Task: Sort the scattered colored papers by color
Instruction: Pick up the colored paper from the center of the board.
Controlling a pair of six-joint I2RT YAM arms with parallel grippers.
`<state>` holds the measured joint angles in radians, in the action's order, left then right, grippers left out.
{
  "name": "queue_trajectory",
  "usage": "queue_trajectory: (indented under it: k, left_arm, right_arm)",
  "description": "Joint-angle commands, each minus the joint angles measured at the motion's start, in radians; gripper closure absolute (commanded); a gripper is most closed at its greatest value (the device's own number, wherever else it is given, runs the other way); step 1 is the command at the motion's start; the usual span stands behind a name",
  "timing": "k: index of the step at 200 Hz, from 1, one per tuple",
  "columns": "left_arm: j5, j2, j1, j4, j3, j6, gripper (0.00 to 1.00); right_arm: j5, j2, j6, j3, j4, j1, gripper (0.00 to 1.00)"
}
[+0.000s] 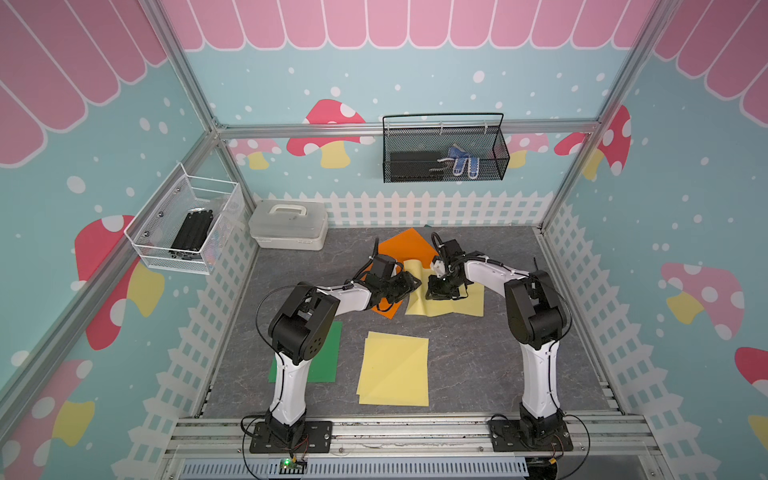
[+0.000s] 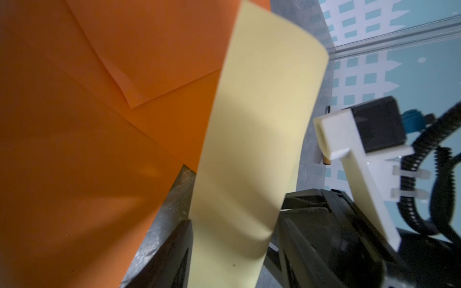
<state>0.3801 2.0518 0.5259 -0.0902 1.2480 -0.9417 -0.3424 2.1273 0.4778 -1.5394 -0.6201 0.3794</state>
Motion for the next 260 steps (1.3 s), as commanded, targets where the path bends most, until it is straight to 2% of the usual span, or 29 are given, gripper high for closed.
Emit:
queue_trajectory:
  k: [1,51,107,130,162,217,260]
  left_arm:
    - [-0.027,0.022,0.006,0.16,0.041,0.095,0.43]
    - [-0.023,0.037,0.016,0.172,0.064,0.115,0.43]
    - [0.029,0.041,0.018,0.105,0.066,0.128,0.43]
    - [0.022,0.045,0.017,0.126,0.078,0.142,0.47]
    - [0.016,0.053,0.018,0.156,0.097,0.157,0.56]
    - [0.004,0.055,0.019,0.163,0.097,0.162,0.6]
    - [0.019,0.061,0.016,0.153,0.101,0.164,0.63]
  right_arm:
    - [0.017,0.073,-0.011,0.042,-0.055,0.004,0.73]
    - [0.017,0.07,-0.015,0.042,-0.057,0.004,0.73]
    - [0.014,0.072,-0.015,0.044,-0.055,0.004,0.72]
    - [0.014,0.07,-0.016,0.043,-0.055,0.004,0.72]
    - [0.018,0.06,-0.015,0.043,-0.057,0.004,0.73]
    - [0.112,-0.103,-0.008,0.067,-0.067,0.006,0.66]
    - [0.122,-0.218,0.007,0.067,-0.077,0.002,0.64]
